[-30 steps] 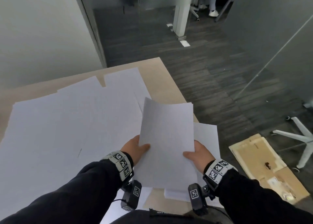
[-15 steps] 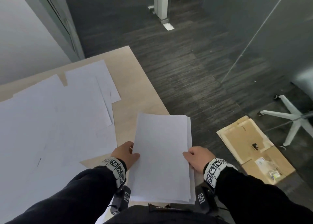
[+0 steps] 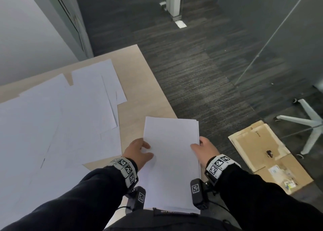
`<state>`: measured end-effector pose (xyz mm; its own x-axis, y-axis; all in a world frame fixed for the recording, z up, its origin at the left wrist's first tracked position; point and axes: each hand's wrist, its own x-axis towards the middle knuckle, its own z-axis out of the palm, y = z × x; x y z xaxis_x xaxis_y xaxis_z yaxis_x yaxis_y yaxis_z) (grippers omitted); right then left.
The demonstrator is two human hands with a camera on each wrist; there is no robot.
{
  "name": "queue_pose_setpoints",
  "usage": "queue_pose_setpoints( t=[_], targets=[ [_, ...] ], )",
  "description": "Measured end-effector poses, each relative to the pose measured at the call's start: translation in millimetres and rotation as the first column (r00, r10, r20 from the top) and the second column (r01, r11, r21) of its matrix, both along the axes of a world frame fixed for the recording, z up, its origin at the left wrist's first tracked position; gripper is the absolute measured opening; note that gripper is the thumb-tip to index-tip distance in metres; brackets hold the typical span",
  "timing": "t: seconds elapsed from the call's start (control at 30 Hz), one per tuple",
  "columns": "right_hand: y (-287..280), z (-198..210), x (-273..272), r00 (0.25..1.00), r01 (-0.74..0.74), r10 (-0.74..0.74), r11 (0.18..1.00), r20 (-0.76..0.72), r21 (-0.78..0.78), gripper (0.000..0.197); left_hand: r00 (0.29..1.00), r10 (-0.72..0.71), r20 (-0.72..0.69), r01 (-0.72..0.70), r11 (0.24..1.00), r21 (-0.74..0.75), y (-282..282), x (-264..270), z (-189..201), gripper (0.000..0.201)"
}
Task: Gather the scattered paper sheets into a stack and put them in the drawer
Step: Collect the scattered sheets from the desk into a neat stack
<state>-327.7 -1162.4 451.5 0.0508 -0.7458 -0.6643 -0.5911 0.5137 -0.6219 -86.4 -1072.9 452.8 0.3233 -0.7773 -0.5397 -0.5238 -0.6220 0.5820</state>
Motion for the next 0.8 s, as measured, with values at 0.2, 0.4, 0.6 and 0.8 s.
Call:
queue_pose_setpoints(
  t=[0.2, 0.4, 0.6, 0.8],
  targets=[
    [0, -11, 19, 0.984, 0.149, -0.155, 0.987, 0.092, 0.067, 0.037, 0.997, -0.006, -0.081, 0.008, 1.000, 0.022, 4, -4, -5, 0.021],
    [-19, -10, 23, 0.917, 0.171, -0.201, 0.979, 0.345, 0.115, 0.082, 0.989, 0.081, -0.120, -0.085, 0.996, -0.029, -9, 3, 1, 0.018],
    [-26, -8, 24, 0.957, 0.053, -0.060, 0.998, 0.284, 0.032, 0.038, 0.990, 0.113, -0.081, -0.116, 0.993, -0.034, -7, 9, 2, 0.013],
    [-19, -12, 10, 0.994, -0.023, 0.029, 0.998, 0.106, -0.054, 0.024, 0.990, 0.108, -0.089, -0.111, 0.993, -0.032, 1, 6, 3, 0.010]
  ],
)
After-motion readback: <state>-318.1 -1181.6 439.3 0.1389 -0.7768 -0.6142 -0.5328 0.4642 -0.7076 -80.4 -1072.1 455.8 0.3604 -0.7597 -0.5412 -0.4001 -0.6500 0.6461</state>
